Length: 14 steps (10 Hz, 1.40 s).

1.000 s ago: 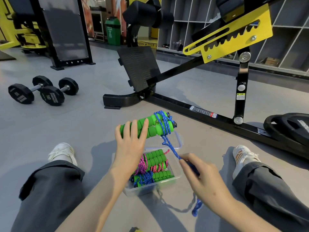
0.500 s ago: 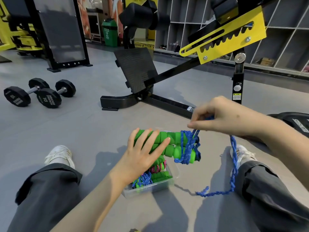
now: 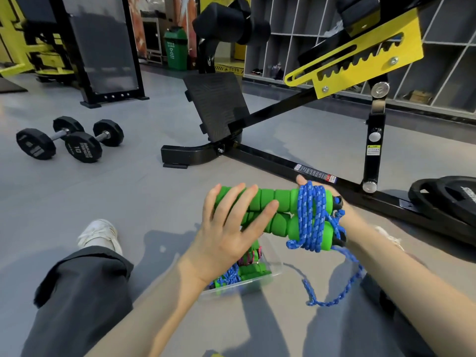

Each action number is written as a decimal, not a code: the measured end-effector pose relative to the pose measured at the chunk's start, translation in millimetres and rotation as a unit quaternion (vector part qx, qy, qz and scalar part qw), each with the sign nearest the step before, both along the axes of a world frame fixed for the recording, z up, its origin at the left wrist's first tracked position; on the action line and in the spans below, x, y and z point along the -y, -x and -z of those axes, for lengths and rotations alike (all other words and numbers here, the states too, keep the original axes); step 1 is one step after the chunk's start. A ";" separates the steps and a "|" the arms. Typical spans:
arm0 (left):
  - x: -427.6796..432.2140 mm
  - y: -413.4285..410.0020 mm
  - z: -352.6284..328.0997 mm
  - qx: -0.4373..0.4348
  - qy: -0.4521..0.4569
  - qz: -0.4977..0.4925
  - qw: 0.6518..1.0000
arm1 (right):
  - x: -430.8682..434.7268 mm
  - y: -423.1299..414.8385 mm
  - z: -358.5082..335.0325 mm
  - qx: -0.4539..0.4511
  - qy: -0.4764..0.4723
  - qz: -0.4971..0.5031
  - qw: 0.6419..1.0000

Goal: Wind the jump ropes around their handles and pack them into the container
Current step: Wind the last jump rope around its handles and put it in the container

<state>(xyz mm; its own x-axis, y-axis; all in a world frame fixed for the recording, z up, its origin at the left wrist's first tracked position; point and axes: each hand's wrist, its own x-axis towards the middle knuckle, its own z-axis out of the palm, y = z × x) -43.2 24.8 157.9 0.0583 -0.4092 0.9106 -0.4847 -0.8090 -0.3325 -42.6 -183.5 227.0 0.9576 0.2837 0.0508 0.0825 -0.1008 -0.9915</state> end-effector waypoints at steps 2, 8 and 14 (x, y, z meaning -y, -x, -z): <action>-1.9 -7.2 9.4 0.009 0.004 -0.047 0.999 | -36.3 18.7 64.5 -0.053 -0.156 0.089 0.982; -20.1 -31.4 36.4 -0.059 -0.014 -0.189 0.980 | -37.3 64.7 35.7 -0.011 0.232 0.037 0.972; -26.0 -31.5 47.8 -0.112 -0.096 -0.157 0.976 | 9.7 43.1 -84.9 0.134 0.396 -0.057 0.907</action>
<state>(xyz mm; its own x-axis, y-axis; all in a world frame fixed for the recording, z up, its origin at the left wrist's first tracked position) -11.6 50.8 110.1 0.3978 -0.5009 0.7686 -0.3005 -0.8627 -0.4067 -85.7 -193.2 311.9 0.9033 0.4287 0.0147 0.3638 -0.7477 -0.5555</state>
